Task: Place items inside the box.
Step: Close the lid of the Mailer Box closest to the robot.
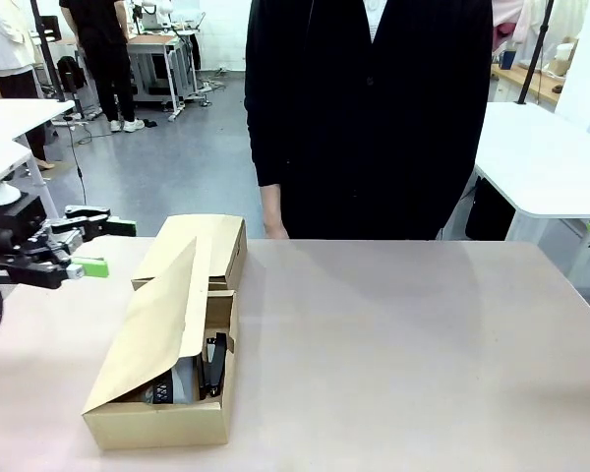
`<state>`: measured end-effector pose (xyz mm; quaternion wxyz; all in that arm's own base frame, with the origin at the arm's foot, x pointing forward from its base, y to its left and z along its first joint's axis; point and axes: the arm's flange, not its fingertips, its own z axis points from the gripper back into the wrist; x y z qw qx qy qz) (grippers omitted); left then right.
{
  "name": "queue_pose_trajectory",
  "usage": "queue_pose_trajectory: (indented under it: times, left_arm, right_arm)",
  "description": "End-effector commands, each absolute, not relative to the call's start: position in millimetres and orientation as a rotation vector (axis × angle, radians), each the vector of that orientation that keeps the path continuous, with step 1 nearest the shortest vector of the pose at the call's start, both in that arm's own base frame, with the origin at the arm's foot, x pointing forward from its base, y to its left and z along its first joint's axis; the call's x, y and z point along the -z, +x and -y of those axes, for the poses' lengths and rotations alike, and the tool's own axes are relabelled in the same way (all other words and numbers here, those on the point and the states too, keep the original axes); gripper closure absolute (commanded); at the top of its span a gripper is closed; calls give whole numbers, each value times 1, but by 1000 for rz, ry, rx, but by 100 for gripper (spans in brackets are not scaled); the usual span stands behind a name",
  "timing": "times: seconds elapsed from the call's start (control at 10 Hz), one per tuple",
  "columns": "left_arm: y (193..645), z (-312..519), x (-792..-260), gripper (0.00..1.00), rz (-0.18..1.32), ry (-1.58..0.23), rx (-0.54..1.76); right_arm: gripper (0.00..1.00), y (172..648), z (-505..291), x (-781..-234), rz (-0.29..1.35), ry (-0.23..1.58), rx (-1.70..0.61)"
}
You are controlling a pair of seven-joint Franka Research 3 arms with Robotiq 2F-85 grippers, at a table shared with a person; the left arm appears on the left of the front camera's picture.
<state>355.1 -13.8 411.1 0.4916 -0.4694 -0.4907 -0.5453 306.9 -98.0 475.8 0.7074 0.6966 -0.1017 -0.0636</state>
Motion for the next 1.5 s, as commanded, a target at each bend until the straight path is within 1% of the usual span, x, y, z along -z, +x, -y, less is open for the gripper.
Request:
queue_pose_trajectory:
  times: [0.0, 0.1, 0.2, 0.3, 0.6, 0.8, 1.2, 1.4]
  left_arm:
    - [305, 56, -374, 0, 1215, -1137, 1358]
    - [305, 63, -362, 0, 1149, -1114, 1392]
    - [304, 65, -354, 0, 1138, -1066, 1414]
    - [302, 68, -340, 0, 1088, -1022, 1452]
    - [297, 76, -314, 0, 1083, -851, 1586]
    - [300, 77, -303, 0, 1012, -797, 1630]
    - [308, 78, -290, 0, 904, -703, 1645]
    - [310, 76, -285, 0, 875, -683, 1641]
  right_arm:
    - [0, 305, 100, -477, 233, 1539, 119]
    - [0, 305, 100, -477, 233, 1539, 119]
    - [0, 305, 100, -477, 233, 1539, 119]
    - [0, 305, 100, -477, 233, 1539, 119]
    - [0, 305, 100, -477, 233, 1539, 119]
    - [0, 305, 100, -477, 233, 1539, 119]
    - [0, 305, 100, -477, 233, 1539, 119]
    - [0, 305, 100, -477, 233, 1539, 119]
